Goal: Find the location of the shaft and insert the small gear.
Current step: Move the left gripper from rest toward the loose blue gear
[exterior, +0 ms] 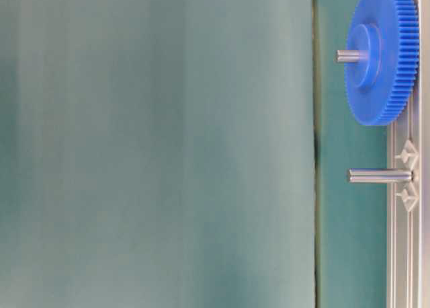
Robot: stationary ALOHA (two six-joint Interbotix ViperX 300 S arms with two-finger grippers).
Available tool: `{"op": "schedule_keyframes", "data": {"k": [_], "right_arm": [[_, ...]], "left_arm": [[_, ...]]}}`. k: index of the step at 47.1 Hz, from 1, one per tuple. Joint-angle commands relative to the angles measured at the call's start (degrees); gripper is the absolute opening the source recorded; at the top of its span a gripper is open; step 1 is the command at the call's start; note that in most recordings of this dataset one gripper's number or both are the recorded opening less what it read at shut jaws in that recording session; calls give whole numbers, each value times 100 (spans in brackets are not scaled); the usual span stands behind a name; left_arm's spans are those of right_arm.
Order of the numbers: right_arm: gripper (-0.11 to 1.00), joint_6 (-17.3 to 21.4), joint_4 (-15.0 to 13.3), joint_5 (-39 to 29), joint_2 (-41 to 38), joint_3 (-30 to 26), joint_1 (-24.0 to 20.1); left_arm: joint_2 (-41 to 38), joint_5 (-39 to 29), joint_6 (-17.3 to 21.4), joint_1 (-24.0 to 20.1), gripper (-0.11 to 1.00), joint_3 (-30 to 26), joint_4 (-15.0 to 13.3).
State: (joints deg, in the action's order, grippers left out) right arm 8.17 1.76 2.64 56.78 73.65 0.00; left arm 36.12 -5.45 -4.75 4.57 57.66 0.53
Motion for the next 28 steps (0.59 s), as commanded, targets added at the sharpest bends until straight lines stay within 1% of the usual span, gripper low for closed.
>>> {"op": "schedule_keyframes", "data": {"k": [1,12,28], "right_arm": [[5,53,18,9,-44,-62,18],[5,53,18,-44,-35,-88,18],[5,62,18,-44,-18,-44,26]], "left_arm": [[-185,-44,0,70,1,-264,9],[-721,-88,0,123,1,-527,9],[-1195,-308,0,185,1,-844,18]]}}
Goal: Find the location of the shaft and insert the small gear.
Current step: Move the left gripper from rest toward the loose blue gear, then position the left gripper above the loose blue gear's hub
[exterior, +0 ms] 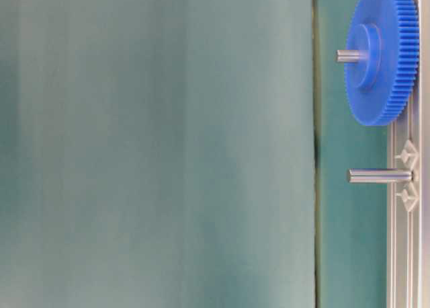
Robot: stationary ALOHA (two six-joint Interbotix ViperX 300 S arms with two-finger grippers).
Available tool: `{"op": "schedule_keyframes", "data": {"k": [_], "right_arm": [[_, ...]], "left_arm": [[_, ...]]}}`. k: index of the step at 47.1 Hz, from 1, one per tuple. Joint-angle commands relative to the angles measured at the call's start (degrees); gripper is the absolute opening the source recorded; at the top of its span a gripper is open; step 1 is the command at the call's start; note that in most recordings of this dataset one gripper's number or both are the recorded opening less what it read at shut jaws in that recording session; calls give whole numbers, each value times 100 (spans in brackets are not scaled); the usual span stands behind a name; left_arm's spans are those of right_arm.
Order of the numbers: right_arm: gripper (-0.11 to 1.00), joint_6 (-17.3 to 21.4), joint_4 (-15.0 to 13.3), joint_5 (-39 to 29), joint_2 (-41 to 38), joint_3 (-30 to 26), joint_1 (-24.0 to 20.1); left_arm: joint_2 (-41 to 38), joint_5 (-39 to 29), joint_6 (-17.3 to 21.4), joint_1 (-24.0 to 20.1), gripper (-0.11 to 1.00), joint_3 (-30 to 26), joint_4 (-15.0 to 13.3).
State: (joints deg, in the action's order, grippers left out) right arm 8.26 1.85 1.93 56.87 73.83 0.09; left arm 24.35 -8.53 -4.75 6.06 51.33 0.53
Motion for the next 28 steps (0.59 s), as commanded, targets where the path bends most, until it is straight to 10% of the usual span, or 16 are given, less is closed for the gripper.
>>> {"op": "schedule_keyframes", "data": {"k": [1,28], "right_arm": [[5,53,9,26,-26,-62,18],[5,53,9,26,-26,-9,70]], "left_arm": [[-35,-9,0,35,1,-220,9],[-712,-439,-35,35,1,-835,9]]}}
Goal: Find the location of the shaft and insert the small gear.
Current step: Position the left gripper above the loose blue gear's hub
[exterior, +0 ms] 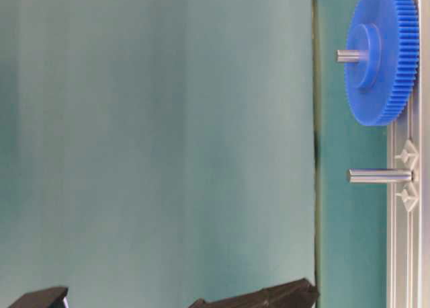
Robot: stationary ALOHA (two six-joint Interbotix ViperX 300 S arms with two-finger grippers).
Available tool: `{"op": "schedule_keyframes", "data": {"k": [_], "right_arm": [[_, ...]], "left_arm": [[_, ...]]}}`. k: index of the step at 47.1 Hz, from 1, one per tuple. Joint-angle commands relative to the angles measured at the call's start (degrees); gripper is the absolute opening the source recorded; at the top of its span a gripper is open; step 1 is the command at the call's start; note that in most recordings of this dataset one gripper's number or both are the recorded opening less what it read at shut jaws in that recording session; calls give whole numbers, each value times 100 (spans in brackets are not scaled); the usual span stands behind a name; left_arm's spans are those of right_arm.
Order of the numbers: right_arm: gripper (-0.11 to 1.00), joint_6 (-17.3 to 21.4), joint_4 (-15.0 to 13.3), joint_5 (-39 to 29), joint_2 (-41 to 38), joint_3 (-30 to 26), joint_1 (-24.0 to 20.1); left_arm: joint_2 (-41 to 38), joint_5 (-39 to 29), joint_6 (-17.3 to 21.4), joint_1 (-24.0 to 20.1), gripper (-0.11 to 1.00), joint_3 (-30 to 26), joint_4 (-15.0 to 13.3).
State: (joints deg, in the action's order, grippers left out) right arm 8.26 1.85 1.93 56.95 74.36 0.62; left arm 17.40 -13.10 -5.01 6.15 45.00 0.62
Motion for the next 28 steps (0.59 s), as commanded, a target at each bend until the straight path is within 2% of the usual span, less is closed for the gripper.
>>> {"op": "schedule_keyframes", "data": {"k": [1,17,28], "right_arm": [[5,53,9,26,-35,-62,18],[5,53,9,26,-35,-35,18],[5,53,9,26,-35,-9,35]], "left_arm": [[-44,18,-9,26,1,-220,0],[-545,-141,-255,26,1,-527,0],[-791,-352,-272,26,1,-738,0]]}}
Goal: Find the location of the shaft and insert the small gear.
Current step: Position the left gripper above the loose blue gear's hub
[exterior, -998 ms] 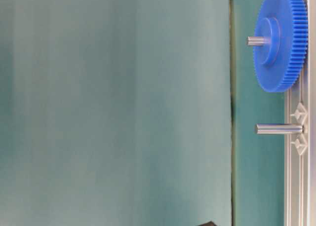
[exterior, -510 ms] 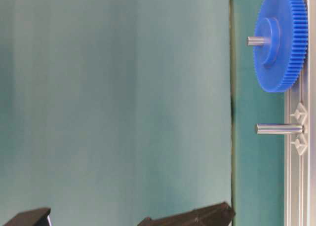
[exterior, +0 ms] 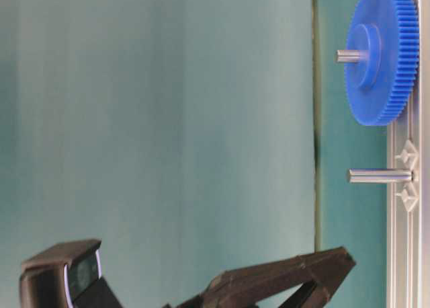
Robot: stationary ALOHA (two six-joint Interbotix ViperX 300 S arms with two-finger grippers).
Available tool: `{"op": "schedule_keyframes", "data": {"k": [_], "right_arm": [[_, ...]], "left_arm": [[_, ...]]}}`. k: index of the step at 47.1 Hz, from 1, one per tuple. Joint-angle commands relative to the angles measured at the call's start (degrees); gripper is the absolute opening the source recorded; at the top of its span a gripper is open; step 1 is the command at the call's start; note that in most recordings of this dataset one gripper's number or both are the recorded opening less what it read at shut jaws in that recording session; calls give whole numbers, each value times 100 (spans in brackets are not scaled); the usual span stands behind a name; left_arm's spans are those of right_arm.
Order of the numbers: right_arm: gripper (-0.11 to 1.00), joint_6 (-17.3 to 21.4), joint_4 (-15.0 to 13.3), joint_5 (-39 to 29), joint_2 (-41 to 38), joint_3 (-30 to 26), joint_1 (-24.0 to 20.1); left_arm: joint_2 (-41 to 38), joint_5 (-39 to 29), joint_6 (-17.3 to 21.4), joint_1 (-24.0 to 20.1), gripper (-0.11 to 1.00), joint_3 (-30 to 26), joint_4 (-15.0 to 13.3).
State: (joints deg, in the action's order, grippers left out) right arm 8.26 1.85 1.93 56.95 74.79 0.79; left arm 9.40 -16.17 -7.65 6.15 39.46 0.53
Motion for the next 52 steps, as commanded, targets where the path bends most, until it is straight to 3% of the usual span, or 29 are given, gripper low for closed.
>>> {"op": "schedule_keyframes", "data": {"k": [1,52], "right_arm": [[5,53,9,26,-35,-53,18],[5,299,9,26,-26,53,105]], "left_arm": [[0,-70,-9,26,1,-202,9],[-1415,-1995,53,35,1,-1556,26]]}}
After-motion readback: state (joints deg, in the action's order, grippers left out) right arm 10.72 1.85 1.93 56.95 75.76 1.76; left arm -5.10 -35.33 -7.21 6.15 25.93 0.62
